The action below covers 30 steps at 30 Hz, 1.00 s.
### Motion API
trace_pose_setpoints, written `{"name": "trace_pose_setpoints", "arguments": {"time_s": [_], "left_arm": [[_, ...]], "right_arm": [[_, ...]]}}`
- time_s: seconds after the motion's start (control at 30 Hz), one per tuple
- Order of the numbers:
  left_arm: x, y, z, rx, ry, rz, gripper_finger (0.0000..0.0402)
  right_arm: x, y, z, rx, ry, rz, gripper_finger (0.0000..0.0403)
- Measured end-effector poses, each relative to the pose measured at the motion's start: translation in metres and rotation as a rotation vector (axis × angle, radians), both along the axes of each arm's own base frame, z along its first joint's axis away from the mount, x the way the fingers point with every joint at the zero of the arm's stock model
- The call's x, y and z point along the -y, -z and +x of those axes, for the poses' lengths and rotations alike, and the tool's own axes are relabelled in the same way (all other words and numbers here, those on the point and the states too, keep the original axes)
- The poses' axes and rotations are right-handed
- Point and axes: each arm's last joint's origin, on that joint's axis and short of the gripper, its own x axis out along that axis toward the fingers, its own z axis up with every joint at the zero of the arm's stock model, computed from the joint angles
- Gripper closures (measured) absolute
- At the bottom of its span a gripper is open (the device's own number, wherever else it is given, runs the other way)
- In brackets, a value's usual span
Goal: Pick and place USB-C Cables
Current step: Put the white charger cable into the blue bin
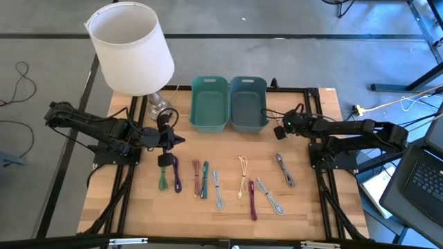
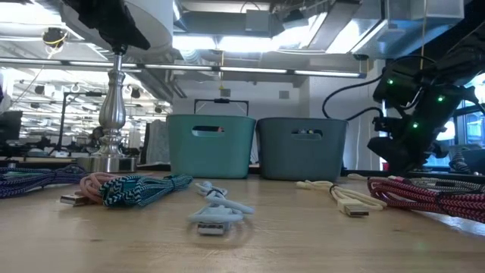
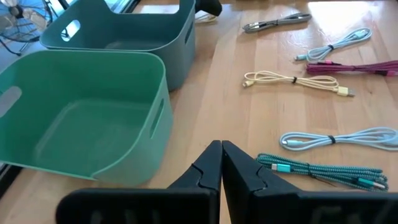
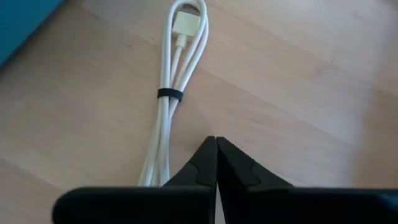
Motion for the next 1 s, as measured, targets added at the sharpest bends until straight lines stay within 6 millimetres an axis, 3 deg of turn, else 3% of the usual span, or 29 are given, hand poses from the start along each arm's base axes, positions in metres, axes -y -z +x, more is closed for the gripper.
{"name": "trace_pose_setpoints", "arguments": {"time_s": [0.2,0.33,0.57,0.77,1.0], "left_arm": [[0.000,0.000,0.000,0.000,-0.001,0.000,0.0394],[0.000,0.000,0.000,0.000,-0.002,0.000,0.0397],[0.000,0.000,0.000,0.000,-0.002,0.001,0.0393],[0.000,0.001,-0.001,-0.009,-0.004,0.001,0.0397],[0.000,0.001,-0.001,-0.010,-0.003,0.014,0.0394]], "right_arm": [[0.000,-0.001,0.000,-0.021,-0.030,-0.023,0.0400],[0.003,-0.015,0.008,-0.026,-0.100,-0.026,0.0380],[0.008,-0.063,0.023,-0.067,-0.198,0.093,0.0283],[0.000,-0.063,0.025,0.034,-0.314,0.339,0.0192],[0.004,-0.060,0.022,0.052,-0.045,0.265,0.0162]]}}
